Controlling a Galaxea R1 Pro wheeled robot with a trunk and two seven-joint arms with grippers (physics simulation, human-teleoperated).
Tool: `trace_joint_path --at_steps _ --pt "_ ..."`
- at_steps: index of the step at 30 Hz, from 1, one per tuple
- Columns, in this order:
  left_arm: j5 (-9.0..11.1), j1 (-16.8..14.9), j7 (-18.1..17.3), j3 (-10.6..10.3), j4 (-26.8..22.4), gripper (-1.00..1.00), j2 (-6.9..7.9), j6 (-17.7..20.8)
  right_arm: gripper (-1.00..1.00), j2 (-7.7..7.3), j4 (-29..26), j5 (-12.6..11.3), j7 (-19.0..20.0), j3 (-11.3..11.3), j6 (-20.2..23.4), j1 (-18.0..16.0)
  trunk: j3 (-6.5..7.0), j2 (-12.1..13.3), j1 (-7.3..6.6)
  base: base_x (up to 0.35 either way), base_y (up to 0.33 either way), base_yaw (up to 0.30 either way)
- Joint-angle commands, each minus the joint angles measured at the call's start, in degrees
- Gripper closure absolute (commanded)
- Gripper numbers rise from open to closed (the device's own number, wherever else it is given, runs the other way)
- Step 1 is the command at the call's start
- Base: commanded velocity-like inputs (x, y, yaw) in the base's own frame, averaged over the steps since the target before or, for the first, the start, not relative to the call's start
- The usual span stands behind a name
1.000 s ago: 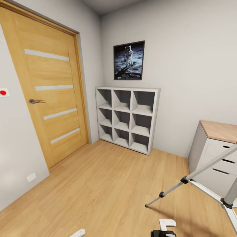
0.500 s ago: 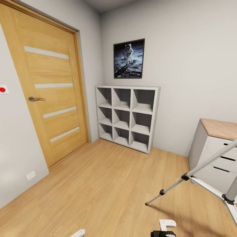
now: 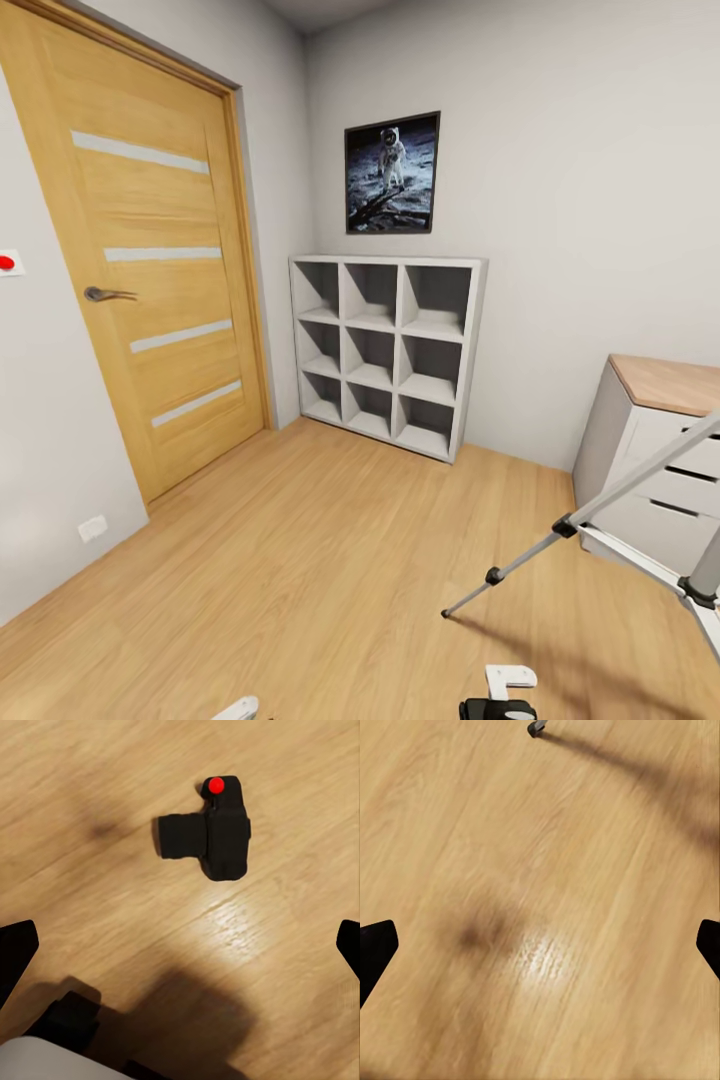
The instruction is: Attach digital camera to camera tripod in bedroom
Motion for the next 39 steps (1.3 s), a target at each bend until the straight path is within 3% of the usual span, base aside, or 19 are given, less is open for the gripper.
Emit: trace_joint_path --at_steps 1,11,16,18,21,39 --pt "0.3 0.0 0.2 0.1 -0.1 -1.0 -0.06 0.3 -1.0 0.04 -0.1 0.0 -0.3 0.0 0.3 0.0 -0.25 -0.4 0.22 0.0 0.0 0.0" --pt "0.3 0.0 0.6 0.3 -0.2 -1.0 -0.18 0.2 -1.0 -0.03 -1.0 -0.1 -1.5 -0.4 0.4 0.0 -2.04 -4.5 2.42 0.0 0.0 0.0" --pt "0.6 0.0 0.5 0.5 -0.6 -1.0 -0.14 0.1 -1.0 -0.03 -6.5 -0.3 -1.4 -0.7 0.0 -0.1 -2.94 -6.5 3.52 0.0 0.0 0.0" --pt "0.8 0.0 0.4 0.7 -2.3 -1.0 -0.13 0.1 -1.0 0.24 -12.9 -0.7 -1.5 -0.9 -0.3 -0.1 -3.3 -7.3 3.95 0.0 0.0 0.0" --pt "0.8 0.0 0.4 0.8 -4.0 -1.0 -0.13 0.1 -1.0 0.26 -15.5 -0.9 -1.3 -1.0 -0.2 -0.1 -3.84 -8.5 4.61 0.0 0.0 0.0" --pt "0.8 0.0 0.5 0.7 -5.3 -1.0 -0.19 0.0 -1.0 -0.22 -17.6 -0.3 -1.2 -0.8 -0.2 -0.1 -7.07 -15.7 8.57 0.0 0.0 0.0"
